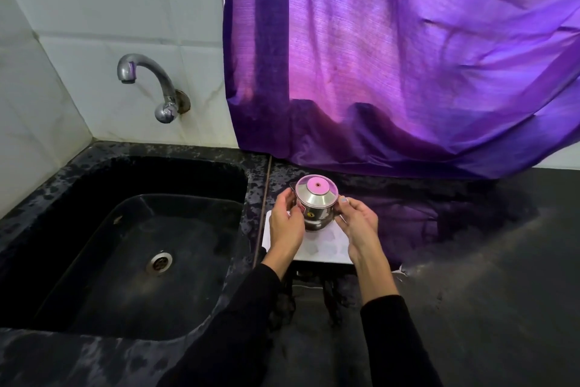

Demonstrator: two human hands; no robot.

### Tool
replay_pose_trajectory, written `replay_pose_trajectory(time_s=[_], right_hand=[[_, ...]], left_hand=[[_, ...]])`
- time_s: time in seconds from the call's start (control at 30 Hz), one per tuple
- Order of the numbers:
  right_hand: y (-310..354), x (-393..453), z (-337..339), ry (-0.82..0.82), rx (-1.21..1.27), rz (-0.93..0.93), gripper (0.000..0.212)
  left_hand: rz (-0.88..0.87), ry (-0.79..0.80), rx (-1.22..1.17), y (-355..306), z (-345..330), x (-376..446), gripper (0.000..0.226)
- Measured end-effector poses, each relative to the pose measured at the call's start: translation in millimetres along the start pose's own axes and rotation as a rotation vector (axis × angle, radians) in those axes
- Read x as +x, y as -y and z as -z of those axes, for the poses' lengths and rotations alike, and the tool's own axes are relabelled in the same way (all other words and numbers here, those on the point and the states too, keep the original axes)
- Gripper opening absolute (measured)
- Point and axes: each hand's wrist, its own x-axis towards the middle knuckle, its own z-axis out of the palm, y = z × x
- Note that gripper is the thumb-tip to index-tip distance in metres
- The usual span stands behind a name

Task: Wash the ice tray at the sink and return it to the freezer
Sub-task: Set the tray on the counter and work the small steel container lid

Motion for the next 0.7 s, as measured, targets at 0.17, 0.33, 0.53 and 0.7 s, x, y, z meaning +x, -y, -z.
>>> replay_pose_trajectory(time_s=[0.17,0.33,0.53,0.7], right_hand=[[5,38,-10,0.015,-0.006,-0.007,0.01],[11,77,-26,0.019,0.002,-0.022,0.013],[8,123,-39,0.014,-0.011,-0.066,0.017],[4,153,-46,0.01,-0.031,-0.106,0.018]], left_hand=[[0.016,-0.004,-0.015,-9,-11,37,0.048],[0.038,-0.01,-0.006,-16,-27,77,0.051],[0.088,-0.035,0.009,-10,-41,122,0.05],[0.127,-0.055,0.049,1,-52,151,0.049]])
